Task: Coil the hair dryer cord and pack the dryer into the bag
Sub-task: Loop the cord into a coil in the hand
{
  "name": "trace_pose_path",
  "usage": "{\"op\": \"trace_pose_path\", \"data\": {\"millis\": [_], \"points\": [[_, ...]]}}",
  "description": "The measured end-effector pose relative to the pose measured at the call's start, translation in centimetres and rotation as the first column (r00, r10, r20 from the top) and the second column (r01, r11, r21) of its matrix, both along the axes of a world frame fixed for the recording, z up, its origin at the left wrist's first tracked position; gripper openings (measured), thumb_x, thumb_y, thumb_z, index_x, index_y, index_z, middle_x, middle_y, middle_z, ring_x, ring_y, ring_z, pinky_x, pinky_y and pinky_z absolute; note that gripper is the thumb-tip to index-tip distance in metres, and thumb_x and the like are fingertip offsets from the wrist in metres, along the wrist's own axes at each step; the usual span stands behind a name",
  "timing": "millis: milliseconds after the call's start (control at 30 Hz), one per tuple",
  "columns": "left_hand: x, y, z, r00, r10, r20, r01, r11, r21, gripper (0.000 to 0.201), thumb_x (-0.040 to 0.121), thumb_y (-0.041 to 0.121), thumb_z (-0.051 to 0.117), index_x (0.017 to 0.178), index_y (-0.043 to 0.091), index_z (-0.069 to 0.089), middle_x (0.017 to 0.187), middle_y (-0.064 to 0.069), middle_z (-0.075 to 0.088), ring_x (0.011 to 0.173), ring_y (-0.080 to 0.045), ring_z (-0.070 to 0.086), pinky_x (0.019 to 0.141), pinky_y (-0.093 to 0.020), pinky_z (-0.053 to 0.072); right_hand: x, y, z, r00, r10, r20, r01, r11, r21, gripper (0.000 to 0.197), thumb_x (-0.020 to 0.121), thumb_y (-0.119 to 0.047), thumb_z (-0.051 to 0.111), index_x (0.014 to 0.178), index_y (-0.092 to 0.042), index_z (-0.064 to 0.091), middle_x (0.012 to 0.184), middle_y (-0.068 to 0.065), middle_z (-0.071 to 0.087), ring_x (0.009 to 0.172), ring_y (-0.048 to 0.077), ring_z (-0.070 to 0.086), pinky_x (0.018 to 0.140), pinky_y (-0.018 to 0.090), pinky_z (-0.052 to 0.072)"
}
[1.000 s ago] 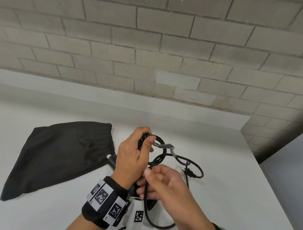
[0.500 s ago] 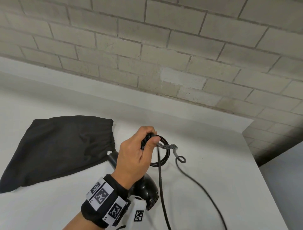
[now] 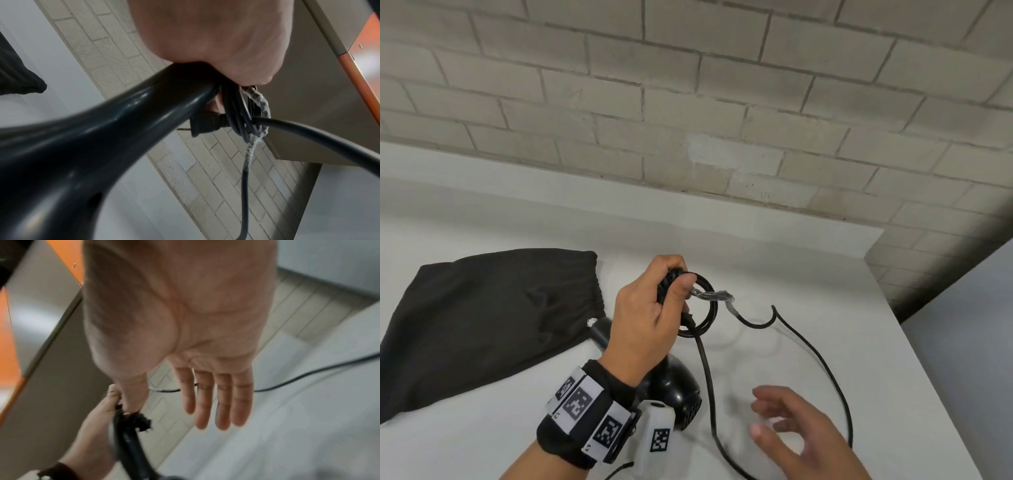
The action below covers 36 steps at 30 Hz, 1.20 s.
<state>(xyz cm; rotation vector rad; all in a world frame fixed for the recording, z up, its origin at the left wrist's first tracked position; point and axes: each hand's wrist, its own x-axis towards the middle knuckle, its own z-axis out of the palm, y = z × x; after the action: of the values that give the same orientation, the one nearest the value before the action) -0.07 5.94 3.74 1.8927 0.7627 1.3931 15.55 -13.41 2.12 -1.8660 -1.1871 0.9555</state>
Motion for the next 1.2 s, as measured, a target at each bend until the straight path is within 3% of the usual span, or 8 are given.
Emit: {"op": "trace_pose_path", "data": {"millis": [233, 333, 433, 633, 700, 800, 1100, 1200], "points": [[-0.7, -0.3, 0.2, 1.0, -0.019, 0.006, 0.019, 1.0, -0.004, 0.032, 0.095, 0.064, 0.043, 0.095, 0.033, 0.052, 0.064, 0.0, 0.062, 0.053, -0.015, 0.067, 0.05, -0.042, 0.055, -6.0, 5.5, 2.1, 0.966, 0.173, -0.192, -0.14, 0.975, 0.174, 0.021, 0.087, -0.045, 0.057, 0.098, -0.028, 0.064, 0.085, -0.004, 0.075, 0.084, 0.014, 0.069, 0.084, 0.028, 0.052], [-1.2, -0.4, 0.2, 1.0, -0.016, -0.003, 0.016, 1.0, 0.02, 0.033, 0.096, 0.063, 0.041, 0.096, 0.032, 0.053, 0.075, 0.005, 0.064, 0.061, -0.009, 0.067, 0.055, -0.029, 0.055, -6.3, 5.2, 2.8, 0.942, 0.173, -0.288, -0.089, 0.955, 0.281, 0.022, 0.091, -0.041, 0.053, 0.085, -0.022, 0.063, 0.051, -0.001, 0.053, 0.051, 0.02, 0.049, 0.063, 0.042, 0.049], [-1.4, -0.4, 0.2, 1.0, -0.001, -0.017, 0.002, 0.999, 0.045, 0.036, 0.097, 0.062, 0.039, 0.095, 0.03, 0.053, 0.07, 0.004, 0.06, 0.055, -0.009, 0.057, 0.051, -0.023, 0.045, -4.6, 3.6, 3.2, 0.905, 0.105, -0.412, 0.022, 0.956, 0.292, 0.034, 0.082, -0.048, 0.055, 0.08, -0.015, 0.063, 0.048, 0.002, 0.031, 0.043, 0.016, 0.027, 0.045, 0.03, 0.03], [-1.3, -0.5, 0.3, 1.0, -0.007, -0.014, 0.007, 0.999, 0.049, 0.036, 0.096, 0.064, 0.037, 0.095, 0.031, 0.052, 0.074, 0.002, 0.06, 0.056, -0.019, 0.055, 0.051, -0.033, 0.044, 0.4, 0.3, 2.4, 1.0, -0.01, 0.014, 0.009, 0.997, 0.078, 0.046, 0.084, -0.056, 0.054, 0.061, -0.017, 0.06, 0.046, -0.004, 0.034, 0.042, 0.008, 0.031, 0.047, 0.018, 0.027], [-1.2, -0.5, 0.4, 1.0, -0.009, -0.011, 0.009, 0.999, 0.047, 0.036, 0.096, 0.065, 0.036, 0.095, 0.032, 0.052, 0.079, 0.005, 0.062, 0.059, -0.019, 0.057, 0.053, -0.032, 0.045, 1.9, -0.1, 0.4, 0.969, -0.049, 0.243, 0.043, 0.999, 0.031, 0.018, 0.087, -0.034, 0.067, 0.07, -0.033, 0.06, 0.051, -0.006, 0.048, 0.044, 0.005, 0.04, 0.05, 0.018, 0.033], [-1.1, -0.4, 0.4, 1.0, -0.013, 0.003, 0.013, 0.999, 0.046, 0.037, 0.096, 0.065, 0.036, 0.095, 0.032, 0.053, 0.082, 0.009, 0.063, 0.061, -0.018, 0.059, 0.054, -0.03, 0.046, 2.6, 0.1, -1.8, 0.89, -0.046, 0.454, 0.06, 0.998, -0.015, 0.057, 0.078, -0.024, 0.074, 0.098, -0.067, 0.042, 0.104, -0.026, 0.052, 0.084, 0.003, 0.058, 0.074, 0.015, 0.045], [-1.3, -0.4, 0.2, 0.999, -0.038, 0.021, 0.037, 0.998, 0.049, 0.037, 0.096, 0.064, 0.037, 0.096, 0.032, 0.054, 0.077, 0.019, 0.063, 0.069, -0.007, 0.064, 0.059, -0.018, 0.048, -2.1, 6.4, 1.8, 0.933, -0.046, 0.357, -0.104, 0.915, 0.39, 0.042, 0.097, -0.039, 0.052, 0.136, -0.033, 0.04, 0.135, -0.028, 0.045, 0.13, -0.005, 0.039, 0.105, 0.008, 0.03], [-1.3, -0.3, 0.2, 0.999, -0.044, 0.016, 0.043, 0.997, 0.069, 0.036, 0.096, 0.064, 0.036, 0.096, 0.032, 0.053, 0.08, 0.013, 0.064, 0.068, -0.008, 0.064, 0.059, -0.02, 0.049, -2.6, 7.9, 3.5, 0.97, 0.08, 0.231, -0.176, 0.884, 0.433, 0.018, 0.096, -0.034, 0.053, 0.114, -0.034, 0.052, 0.099, -0.014, 0.066, 0.099, 0.006, 0.064, 0.088, 0.021, 0.05]]}}
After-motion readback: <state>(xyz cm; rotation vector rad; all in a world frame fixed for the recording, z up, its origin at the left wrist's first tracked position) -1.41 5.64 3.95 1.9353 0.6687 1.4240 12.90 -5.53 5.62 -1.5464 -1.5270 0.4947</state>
